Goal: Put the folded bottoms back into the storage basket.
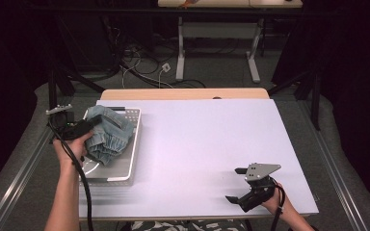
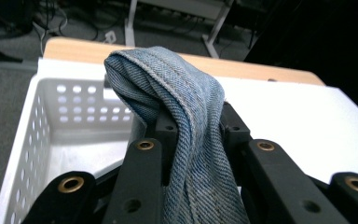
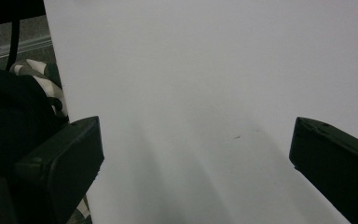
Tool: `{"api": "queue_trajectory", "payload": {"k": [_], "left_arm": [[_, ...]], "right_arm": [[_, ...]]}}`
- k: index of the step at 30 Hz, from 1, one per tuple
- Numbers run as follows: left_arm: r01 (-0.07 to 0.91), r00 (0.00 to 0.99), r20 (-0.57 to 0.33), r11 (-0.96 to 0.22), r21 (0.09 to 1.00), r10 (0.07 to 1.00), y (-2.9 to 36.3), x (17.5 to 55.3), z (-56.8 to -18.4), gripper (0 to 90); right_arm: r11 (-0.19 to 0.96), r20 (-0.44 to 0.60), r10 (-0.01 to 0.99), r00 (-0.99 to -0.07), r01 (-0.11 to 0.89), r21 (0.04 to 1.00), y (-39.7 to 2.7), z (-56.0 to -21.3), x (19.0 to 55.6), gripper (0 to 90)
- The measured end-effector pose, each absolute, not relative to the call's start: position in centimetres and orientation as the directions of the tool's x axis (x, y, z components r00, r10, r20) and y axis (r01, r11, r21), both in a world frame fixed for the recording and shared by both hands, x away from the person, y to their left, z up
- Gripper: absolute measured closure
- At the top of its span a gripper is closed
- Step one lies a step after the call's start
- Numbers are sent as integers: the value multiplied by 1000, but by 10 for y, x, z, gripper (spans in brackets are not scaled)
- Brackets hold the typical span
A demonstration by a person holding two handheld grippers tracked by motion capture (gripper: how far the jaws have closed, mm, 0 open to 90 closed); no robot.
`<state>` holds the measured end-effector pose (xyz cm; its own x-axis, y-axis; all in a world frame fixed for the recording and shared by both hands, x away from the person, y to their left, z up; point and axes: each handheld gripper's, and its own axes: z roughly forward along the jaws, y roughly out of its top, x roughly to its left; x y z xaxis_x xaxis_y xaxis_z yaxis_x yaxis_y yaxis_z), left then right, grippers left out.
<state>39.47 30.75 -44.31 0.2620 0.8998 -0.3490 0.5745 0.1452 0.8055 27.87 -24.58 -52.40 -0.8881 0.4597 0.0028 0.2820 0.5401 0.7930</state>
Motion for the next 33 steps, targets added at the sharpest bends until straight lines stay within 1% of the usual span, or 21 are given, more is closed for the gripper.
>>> {"api": "queue_trajectory", "payload": {"k": [5,12,19,33], "left_arm": [[595,245,-367,160,788,897,314,398,-451,745],[626,224,-369,157,763,902,321,401,-461,744],[650,195,-319,121,750,928,322,404,-466,743],[674,201,-288,82,734,936,316,407,-473,742]], "right_arm": [[542,2,459,-888,282,792,-246,-524,279,24],[545,0,459,-888,282,789,-246,-524,279,24],[544,2,460,-888,283,790,-245,-525,279,24],[544,0,461,-887,283,790,-245,-524,279,25]]}}
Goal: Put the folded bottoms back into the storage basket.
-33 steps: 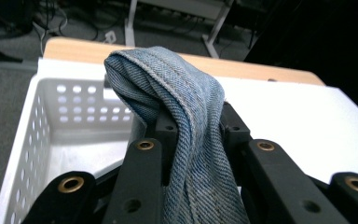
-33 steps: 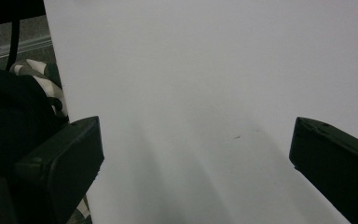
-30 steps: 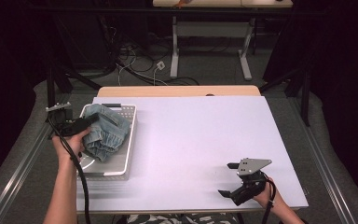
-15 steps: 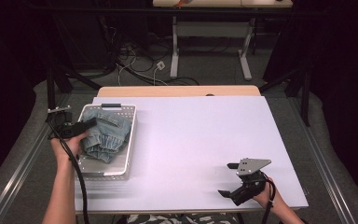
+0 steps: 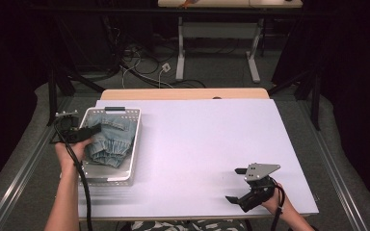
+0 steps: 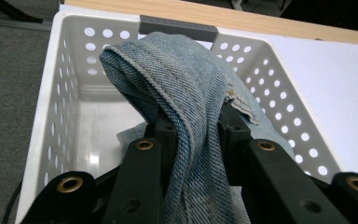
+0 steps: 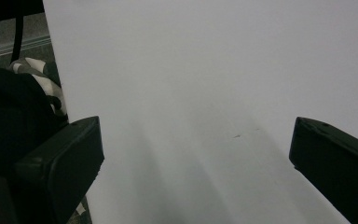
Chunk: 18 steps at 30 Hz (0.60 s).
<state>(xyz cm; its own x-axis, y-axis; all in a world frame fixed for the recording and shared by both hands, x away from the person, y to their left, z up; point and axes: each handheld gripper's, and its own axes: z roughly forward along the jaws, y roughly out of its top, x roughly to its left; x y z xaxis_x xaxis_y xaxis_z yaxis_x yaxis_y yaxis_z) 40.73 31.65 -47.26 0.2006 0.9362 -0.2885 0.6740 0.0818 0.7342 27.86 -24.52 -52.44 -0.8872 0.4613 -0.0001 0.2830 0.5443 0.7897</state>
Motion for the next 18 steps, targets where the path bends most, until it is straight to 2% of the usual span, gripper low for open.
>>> {"api": "queue_trajectory", "payload": {"k": [18], "left_arm": [[686,193,-264,62,725,945,316,408,-476,741]], "right_arm": [[546,-2,457,-890,279,790,-245,-524,278,25]]}}
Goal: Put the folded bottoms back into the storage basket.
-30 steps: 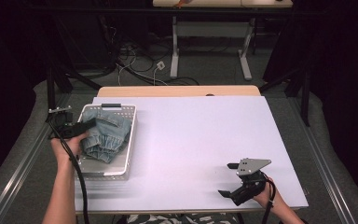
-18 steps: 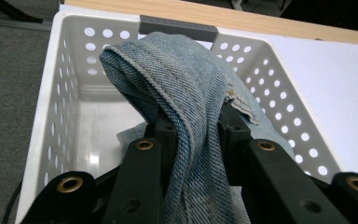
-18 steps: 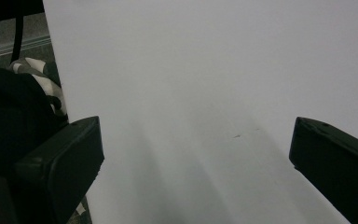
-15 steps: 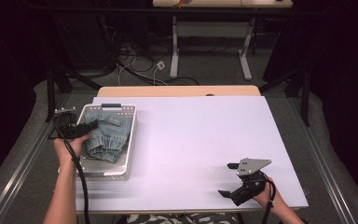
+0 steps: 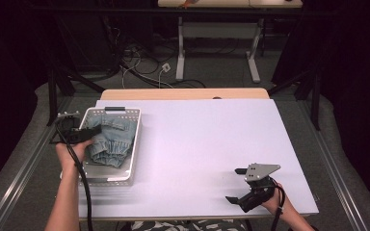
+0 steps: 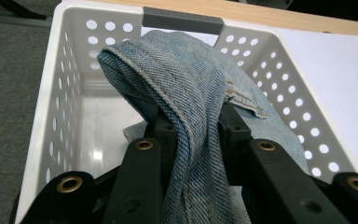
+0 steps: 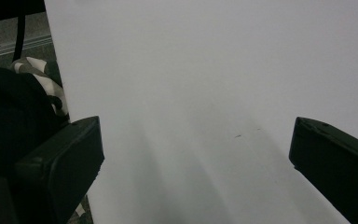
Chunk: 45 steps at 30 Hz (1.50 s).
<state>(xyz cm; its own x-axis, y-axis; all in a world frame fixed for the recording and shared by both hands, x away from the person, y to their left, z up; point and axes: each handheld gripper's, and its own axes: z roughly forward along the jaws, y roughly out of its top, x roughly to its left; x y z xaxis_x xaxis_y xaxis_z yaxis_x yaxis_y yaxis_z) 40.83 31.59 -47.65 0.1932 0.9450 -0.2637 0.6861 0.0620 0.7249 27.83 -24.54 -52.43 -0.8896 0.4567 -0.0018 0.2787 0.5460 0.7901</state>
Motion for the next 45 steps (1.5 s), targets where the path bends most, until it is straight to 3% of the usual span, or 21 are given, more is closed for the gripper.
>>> {"api": "queue_trajectory", "payload": {"k": [14,45], "left_arm": [[708,177,-261,62,704,949,317,411,-485,739],[783,133,-63,-66,619,989,308,423,-510,709]], "right_arm": [[549,0,456,-890,281,787,-244,-524,278,25],[554,1,452,-892,282,783,-244,-525,279,26]]}}
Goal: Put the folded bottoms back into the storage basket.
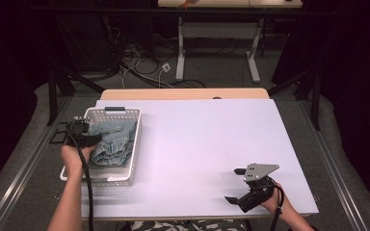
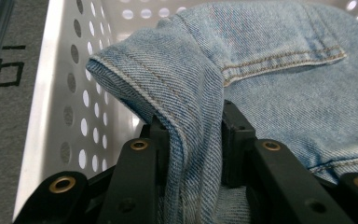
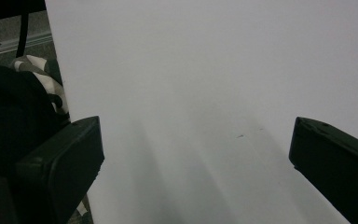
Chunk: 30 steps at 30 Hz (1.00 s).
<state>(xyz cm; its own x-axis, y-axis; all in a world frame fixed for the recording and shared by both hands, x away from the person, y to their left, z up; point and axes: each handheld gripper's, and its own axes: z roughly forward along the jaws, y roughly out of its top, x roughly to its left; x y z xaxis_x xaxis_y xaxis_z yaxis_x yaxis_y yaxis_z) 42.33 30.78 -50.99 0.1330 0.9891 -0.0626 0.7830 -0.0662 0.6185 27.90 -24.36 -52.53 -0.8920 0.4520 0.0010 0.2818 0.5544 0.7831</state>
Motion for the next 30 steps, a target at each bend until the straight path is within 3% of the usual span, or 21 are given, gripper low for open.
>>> {"api": "queue_trajectory", "payload": {"k": [13,30], "left_arm": [[791,121,-69,-54,609,990,309,424,-512,660],[752,129,-134,-9,660,983,311,414,-494,222]], "right_arm": [[555,0,452,-892,281,783,-244,-525,279,25],[547,-7,455,-890,274,791,-246,-523,277,26]]}}
